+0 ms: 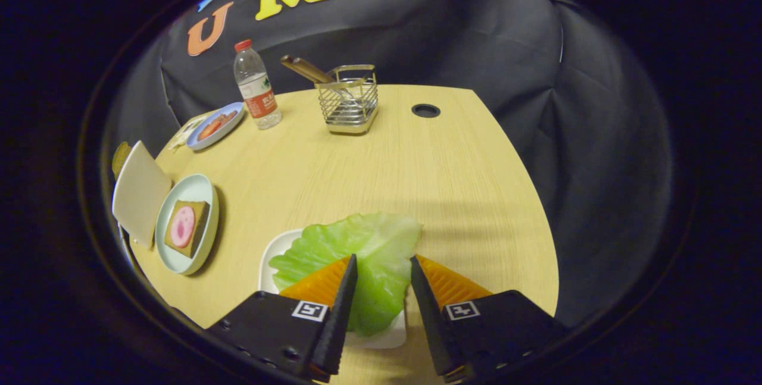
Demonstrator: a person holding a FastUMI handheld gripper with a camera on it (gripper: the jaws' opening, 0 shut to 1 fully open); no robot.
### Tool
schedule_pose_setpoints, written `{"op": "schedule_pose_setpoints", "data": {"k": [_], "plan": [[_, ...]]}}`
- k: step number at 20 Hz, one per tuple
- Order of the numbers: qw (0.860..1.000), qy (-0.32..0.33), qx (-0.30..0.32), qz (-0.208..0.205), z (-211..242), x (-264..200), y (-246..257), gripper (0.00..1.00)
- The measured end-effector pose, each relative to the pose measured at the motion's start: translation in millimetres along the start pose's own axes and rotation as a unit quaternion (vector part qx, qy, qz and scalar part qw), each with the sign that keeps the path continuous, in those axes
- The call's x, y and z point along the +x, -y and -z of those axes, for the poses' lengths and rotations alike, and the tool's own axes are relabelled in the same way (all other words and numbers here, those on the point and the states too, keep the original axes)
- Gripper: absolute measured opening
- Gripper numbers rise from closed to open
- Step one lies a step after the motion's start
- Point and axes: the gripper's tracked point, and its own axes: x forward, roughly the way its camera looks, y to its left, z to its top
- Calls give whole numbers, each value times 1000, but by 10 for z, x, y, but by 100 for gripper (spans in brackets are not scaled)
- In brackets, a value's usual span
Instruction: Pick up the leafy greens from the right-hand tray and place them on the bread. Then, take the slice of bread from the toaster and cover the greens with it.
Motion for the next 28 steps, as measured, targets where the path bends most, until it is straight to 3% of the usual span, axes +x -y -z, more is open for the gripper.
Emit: {"op": "schedule_pose_setpoints", "data": {"k": [3, 5, 9, 12, 17, 28], "plan": [[1000, 4, -14, 2, -72, -38, -52, 43], [1000, 1, -17, -2, -88, -45, -117, 39], [999, -24, -32, 14, -17, 34, -112, 38], [998, -62, -27, 3, 153, 91, -158, 7], [997, -50, -25, 47, 75, -4, -9, 2], [995, 41, -9, 93, -296, -1018, -277, 0]]}}
